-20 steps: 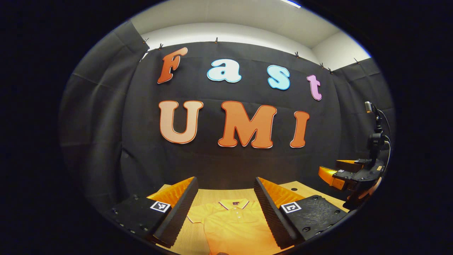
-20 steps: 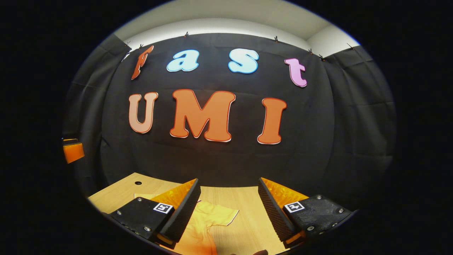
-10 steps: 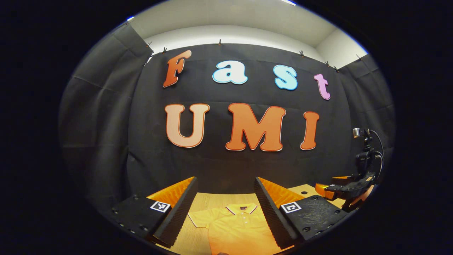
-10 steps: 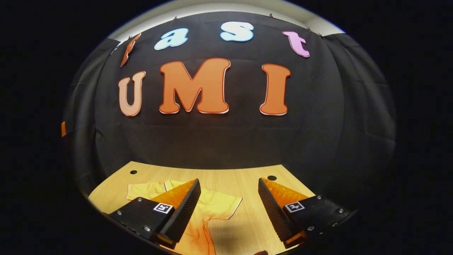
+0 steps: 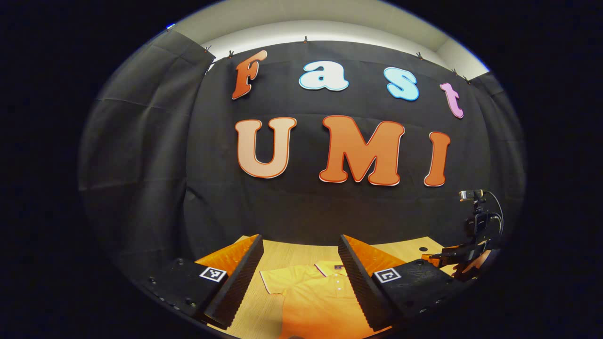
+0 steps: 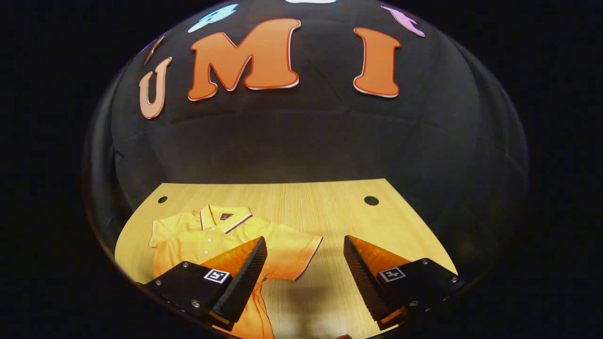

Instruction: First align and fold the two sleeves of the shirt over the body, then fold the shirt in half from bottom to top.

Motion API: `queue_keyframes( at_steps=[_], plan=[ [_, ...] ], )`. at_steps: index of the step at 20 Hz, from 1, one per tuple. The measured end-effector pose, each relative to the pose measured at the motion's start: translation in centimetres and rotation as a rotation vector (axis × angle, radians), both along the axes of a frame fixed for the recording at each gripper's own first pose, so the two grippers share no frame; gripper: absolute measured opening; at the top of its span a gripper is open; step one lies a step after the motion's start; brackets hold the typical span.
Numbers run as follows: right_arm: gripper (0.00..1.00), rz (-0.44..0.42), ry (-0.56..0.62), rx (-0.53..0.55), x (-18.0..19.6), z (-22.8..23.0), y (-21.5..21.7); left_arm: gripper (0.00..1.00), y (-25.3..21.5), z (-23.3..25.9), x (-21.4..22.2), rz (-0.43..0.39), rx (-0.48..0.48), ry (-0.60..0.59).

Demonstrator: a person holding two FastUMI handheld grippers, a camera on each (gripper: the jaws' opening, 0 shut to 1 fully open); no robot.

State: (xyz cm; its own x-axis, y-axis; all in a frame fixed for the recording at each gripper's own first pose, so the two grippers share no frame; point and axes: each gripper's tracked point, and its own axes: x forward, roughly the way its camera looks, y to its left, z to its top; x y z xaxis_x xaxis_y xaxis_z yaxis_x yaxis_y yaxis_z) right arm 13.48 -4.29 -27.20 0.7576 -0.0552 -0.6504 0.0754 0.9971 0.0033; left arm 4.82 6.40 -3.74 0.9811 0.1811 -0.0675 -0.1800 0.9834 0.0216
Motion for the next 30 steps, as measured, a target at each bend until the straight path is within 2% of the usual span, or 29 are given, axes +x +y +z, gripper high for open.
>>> queue_keyframes(
  at_steps=[5,9,12,17,19,20,21,22,24,26,27,28,29,30],
  plan=[
    [0.99,0.011,0.150,0.063,2.0,-4.1,-0.1,0.98,0.3,-2.3,-0.1,0.075,-0.005,0.064],
    [0.99,0.046,0.251,0.058,3.7,-6.8,-0.1,0.98,0.0,-4.6,-1.0,0.128,0.022,0.131],
    [0.98,0.064,0.355,0.111,4.2,-8.8,0.8,0.98,-0.2,-5.2,-1.8,0.155,0.045,0.157],
    [0.97,0.086,0.549,0.049,4.4,-13.4,-0.1,0.98,-0.1,-6.7,-3.5,0.196,0.063,0.206],
    [0.87,0.079,0.616,0.051,4.4,-14.9,-0.2,0.97,0.2,-7.0,-4.0,0.217,0.050,0.216],
    [0.85,0.068,0.651,0.049,4.4,-15.6,-0.3,0.97,0.6,-6.9,-4.2,0.232,0.048,0.217],
    [0.76,0.066,0.682,0.049,4.3,-16.2,-0.3,0.97,0.9,-6.9,-4.5,0.249,0.049,0.217],
    [0.81,0.058,0.711,0.041,4.4,-16.8,-0.5,0.97,1.3,-6.8,-4.7,0.263,0.047,0.218],
    [0.78,0.023,0.771,0.079,4.3,-18.1,0.0,0.97,1.7,-7.1,-5.0,0.282,0.032,0.220],
    [0.72,-0.002,0.823,0.109,3.9,-18.7,0.2,0.97,1.7,-7.6,-5.2,0.291,0.013,0.228],
    [0.65,0.005,0.823,0.088,4.3,-18.6,0.0,0.97,1.6,-7.8,-5.2,0.293,0.006,0.233],
    [0.71,0.029,0.829,0.058,4.3,-19.0,0.1,0.97,1.6,-8.0,-5.1,0.295,-0.001,0.237],
    [0.61,0.047,0.845,0.024,4.1,-18.9,0.2,0.97,1.7,-8.1,-5.2,0.296,-0.006,0.238],
    [0.58,0.048,0.846,0.021,4.4,-19.2,0.7,0.97,1.7,-8.2,-5.1,0.297,-0.012,0.239]
  ],
)
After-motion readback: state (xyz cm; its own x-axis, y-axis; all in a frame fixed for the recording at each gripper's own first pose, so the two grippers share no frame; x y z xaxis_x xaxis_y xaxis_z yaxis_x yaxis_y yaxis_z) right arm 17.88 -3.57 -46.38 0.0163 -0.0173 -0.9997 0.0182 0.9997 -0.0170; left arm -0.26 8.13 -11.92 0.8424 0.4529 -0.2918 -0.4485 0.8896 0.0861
